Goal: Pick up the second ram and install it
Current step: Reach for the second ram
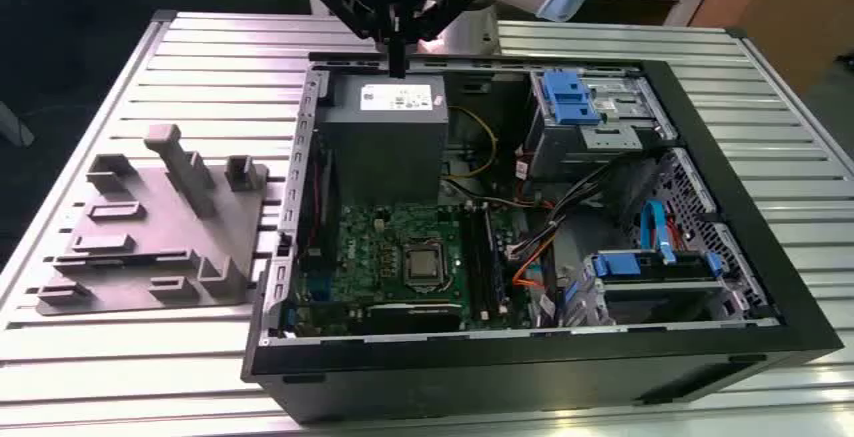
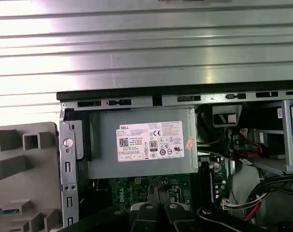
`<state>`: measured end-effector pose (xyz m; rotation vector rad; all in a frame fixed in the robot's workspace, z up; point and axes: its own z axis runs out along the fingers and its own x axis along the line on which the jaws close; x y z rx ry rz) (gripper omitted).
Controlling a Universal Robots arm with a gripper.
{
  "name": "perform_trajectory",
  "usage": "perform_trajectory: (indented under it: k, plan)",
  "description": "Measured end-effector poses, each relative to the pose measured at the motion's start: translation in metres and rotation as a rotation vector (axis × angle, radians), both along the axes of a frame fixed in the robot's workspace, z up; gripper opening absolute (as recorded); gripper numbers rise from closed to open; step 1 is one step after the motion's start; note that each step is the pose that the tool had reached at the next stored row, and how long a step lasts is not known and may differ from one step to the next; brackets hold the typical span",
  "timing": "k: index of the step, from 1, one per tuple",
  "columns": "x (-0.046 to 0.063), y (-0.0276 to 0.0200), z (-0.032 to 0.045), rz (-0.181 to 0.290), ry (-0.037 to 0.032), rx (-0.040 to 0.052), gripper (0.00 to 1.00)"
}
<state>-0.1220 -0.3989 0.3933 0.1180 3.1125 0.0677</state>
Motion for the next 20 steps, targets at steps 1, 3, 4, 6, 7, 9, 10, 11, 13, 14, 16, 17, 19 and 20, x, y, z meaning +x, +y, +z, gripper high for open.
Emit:
perform_trajectory:
  k: [1, 3, 4, 6, 7, 9, 10, 11, 13, 14, 16, 17, 19, 20]
  plan:
    - [0.000, 0.0000, 0.0000, 0.000, 0.0001, -0.0001, 0.10]
    - [0.000, 0.0000, 0.0000, 0.000, 0.0000, 0.0000, 0.10]
    - [0.000, 0.0000, 0.0000, 0.000, 0.0000, -0.0001, 0.10]
    - [0.000, 0.0000, 0.0000, 0.000, 0.0000, 0.0000, 0.10]
    - [0.000, 0.0000, 0.0000, 0.000, 0.0000, -0.0001, 0.10]
    - [-0.001, 0.0000, 0.0001, 0.000, 0.0001, 0.0000, 0.10]
    - [-0.002, 0.0000, 0.0000, 0.000, 0.0000, 0.0002, 0.10]
    - [-0.002, 0.0000, 0.0000, 0.000, 0.0000, 0.0002, 0.10]
    - [-0.004, 0.0000, 0.0000, 0.000, 0.0000, 0.0002, 0.10]
    - [-0.005, -0.0001, 0.0000, 0.000, 0.0000, 0.0002, 0.10]
    - [-0.007, 0.0000, -0.0001, 0.000, 0.0000, 0.0003, 0.10]
    - [-0.009, 0.0000, -0.0001, 0.000, 0.0000, 0.0003, 0.10]
    - [-0.012, 0.0000, -0.0003, 0.000, 0.0000, 0.0004, 0.10]
    - [-0.014, 0.0000, -0.0004, 0.000, 0.0001, 0.0004, 0.10]
